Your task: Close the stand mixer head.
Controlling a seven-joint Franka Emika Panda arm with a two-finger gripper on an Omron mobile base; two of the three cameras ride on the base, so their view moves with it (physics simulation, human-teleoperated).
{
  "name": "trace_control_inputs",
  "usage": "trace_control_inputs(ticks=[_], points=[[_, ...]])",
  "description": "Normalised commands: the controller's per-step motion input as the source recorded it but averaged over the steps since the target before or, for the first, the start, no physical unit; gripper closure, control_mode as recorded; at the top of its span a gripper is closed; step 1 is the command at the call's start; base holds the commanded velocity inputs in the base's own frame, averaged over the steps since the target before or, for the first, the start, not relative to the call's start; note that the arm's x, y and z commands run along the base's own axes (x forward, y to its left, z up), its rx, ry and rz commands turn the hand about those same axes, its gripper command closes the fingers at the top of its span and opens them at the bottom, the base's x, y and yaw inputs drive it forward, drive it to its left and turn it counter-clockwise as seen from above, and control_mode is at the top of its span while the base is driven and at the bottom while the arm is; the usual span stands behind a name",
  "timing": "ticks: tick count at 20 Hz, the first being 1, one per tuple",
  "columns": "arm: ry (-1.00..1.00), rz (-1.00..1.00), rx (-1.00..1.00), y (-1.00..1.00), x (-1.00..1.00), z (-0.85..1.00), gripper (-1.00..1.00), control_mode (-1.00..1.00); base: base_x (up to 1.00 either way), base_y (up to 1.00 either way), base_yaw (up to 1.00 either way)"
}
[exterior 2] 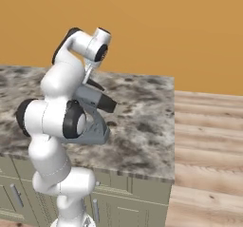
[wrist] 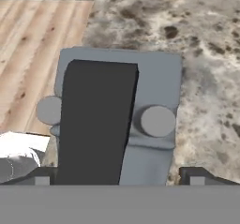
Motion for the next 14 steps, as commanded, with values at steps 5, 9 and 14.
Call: trace_control_inputs(ticks=[5, 9, 14], points=[[-0.3, 0.06, -0.29, 1.0, -0.05, 0.29, -1.0, -1.0, 0.0, 0.0, 0.0], [-0.23, 0.01, -0.32, 0.8, -0.09, 0.45, -1.0, -1.0, 0.0, 0.0, 0.0], [-0.25, 0.0, -0.3, 0.58, -0.37, 0.43, -1.0, -1.0, 0.0, 0.0, 0.0]])
